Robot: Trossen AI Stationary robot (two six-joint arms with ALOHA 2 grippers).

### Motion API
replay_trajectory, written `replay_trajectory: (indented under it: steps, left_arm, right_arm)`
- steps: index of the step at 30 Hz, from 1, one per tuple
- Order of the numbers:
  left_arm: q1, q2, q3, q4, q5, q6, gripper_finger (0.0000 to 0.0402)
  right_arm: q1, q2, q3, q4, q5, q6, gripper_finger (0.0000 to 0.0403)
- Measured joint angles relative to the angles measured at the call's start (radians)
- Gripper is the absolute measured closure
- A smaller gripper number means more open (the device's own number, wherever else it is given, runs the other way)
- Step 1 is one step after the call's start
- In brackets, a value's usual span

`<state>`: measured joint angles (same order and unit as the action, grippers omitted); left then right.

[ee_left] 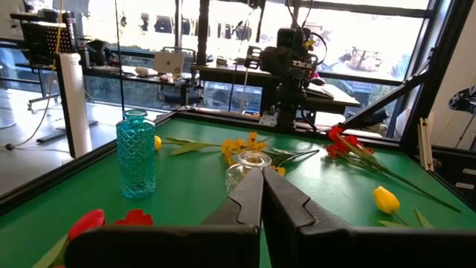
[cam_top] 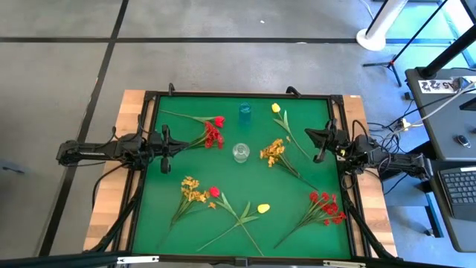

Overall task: Sort flowers into vase by color
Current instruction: Put the right yellow flowers into the transparent vase

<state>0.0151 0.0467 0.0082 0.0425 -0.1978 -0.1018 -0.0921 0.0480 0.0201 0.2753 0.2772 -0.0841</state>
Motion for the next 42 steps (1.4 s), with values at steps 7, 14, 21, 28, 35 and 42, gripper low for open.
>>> replay_trajectory:
  steps: [7, 14, 21, 28, 35, 42]
  left_arm:
    - [0.0, 0.0, 0.0, 0.0, 0.0, 0.0, 0.0401]
    - [0.0, 0.0, 0.0, 0.0, 0.0, 0.0, 0.0401]
    - [0.0, 0.0, 0.0, 0.0, 0.0, 0.0, 0.0401]
    - [0.0, 0.0, 0.0, 0.0, 0.0, 0.0, 0.0401]
    - [0.0, 0.0, 0.0, 0.0, 0.0, 0.0, 0.0401]
    - [0.0, 0.0, 0.0, 0.0, 0.0, 0.0, 0.0401]
  right_arm:
    - [0.0, 0.147, 0.059, 0.031, -0.052, -0.003, 0.0393]
    - [0.0, 0.395, 0.294, -0.2, -0.083, 0.004, 0.0393]
    - [0.0, 0.595, 0.552, -0.72, -0.026, 0.189, 0.0393]
    - [0.0, 0.721, 0.555, -0.842, -0.085, 0.402, 0.0393]
    - [0.001, 0.838, 0.554, -0.91, -0.293, 0.473, 0.032]
    - [0.001, 0.953, 0.554, -0.897, -0.35, 0.524, 0.0183]
